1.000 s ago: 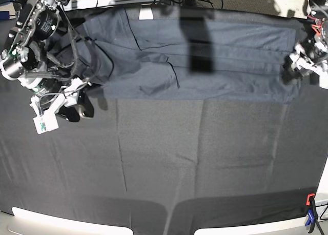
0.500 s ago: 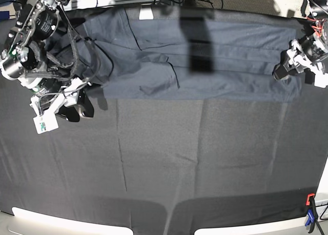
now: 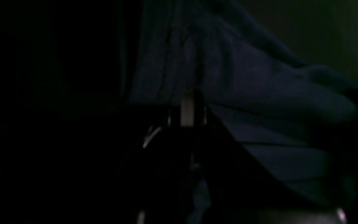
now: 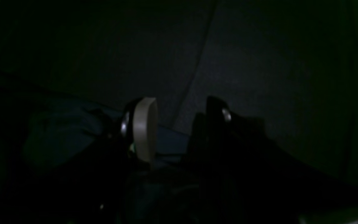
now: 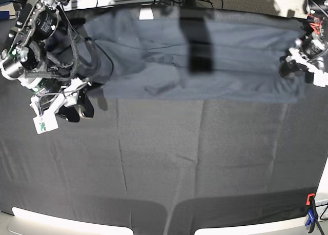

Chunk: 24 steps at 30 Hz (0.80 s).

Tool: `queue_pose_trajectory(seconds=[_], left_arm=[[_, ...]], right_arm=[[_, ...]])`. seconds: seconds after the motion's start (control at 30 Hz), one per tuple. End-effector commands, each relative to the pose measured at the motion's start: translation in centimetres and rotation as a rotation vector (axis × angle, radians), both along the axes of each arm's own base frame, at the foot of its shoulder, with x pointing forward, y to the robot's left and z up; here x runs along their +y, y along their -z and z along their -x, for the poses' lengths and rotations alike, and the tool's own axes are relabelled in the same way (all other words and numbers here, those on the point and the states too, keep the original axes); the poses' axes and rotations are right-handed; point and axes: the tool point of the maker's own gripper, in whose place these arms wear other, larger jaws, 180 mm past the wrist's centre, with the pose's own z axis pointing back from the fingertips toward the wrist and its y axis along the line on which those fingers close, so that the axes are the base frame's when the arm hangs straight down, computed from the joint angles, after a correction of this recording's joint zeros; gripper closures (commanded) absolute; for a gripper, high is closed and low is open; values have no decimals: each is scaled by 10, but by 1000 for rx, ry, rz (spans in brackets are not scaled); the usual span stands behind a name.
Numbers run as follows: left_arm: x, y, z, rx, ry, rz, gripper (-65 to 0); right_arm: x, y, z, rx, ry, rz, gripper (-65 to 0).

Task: Layout the t-shirt on the table in an organized manner, then fold the t-shirt properly
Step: 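Move the left gripper to the opposite end of the folded shirt, then grasp the shirt end with the left gripper and fold it toward the right gripper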

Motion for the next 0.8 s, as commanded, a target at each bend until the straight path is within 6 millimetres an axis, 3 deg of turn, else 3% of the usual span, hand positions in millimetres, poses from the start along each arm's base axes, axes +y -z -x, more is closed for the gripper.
queue_pose_trajectory(seconds=[0.0, 0.2, 0.3, 0.53, 0.77], left_arm=[[17, -11, -7, -27, -14, -57, 0], [31, -18, -11, -44, -11, -122, 0], [28, -23, -9, -13, 35, -148, 0], [-20, -70, -14, -96, 92, -100, 0], [-95, -110, 4, -206, 70, -27, 0]], right_arm=[[1, -20, -8, -86, -14, -4, -254], [1, -22, -9, -95, -13, -7, -254], [1, -22, -9, -94, -13, -6, -254], [1, -21, -9, -93, -13, -6, -254], [1, -22, -9, -94, -13, -6, -254]])
